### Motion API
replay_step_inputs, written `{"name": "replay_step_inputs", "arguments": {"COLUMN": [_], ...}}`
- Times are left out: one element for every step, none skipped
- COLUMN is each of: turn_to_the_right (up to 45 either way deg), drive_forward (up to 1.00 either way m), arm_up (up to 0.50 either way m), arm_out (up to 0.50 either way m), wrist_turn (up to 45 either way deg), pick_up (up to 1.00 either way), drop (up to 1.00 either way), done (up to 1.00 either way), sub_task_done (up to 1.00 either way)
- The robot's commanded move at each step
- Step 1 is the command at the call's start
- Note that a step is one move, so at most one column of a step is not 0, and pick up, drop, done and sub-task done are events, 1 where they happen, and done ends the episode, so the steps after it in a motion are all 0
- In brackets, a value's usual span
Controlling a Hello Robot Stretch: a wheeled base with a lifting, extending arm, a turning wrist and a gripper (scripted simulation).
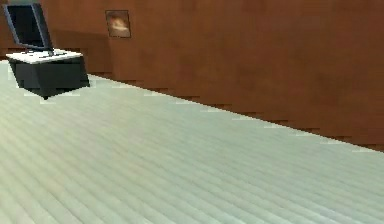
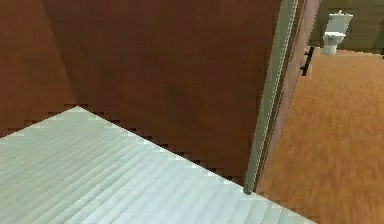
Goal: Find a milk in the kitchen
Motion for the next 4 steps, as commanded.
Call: {"name": "replay_step_inputs", "arguments": {"turn_to_the_right": [0.0, -9.0, 0.0, -45.0], "drive_forward": [0.3, 0.0, 0.45, 0.0], "arm_up": [0.0, 0.0, 0.0, 0.0], "arm_out": [0.0, 0.0, 0.0, 0.0], "wrist_turn": [0.0, 0.0, 0.0, 0.0], "pick_up": [0.0, 0.0, 0.0, 0.0], "drop": [0.0, 0.0, 0.0, 0.0], "done": [0.0, 0.0, 0.0, 0.0], "sub_task_done": [0.0, 0.0, 0.0, 0.0]}}
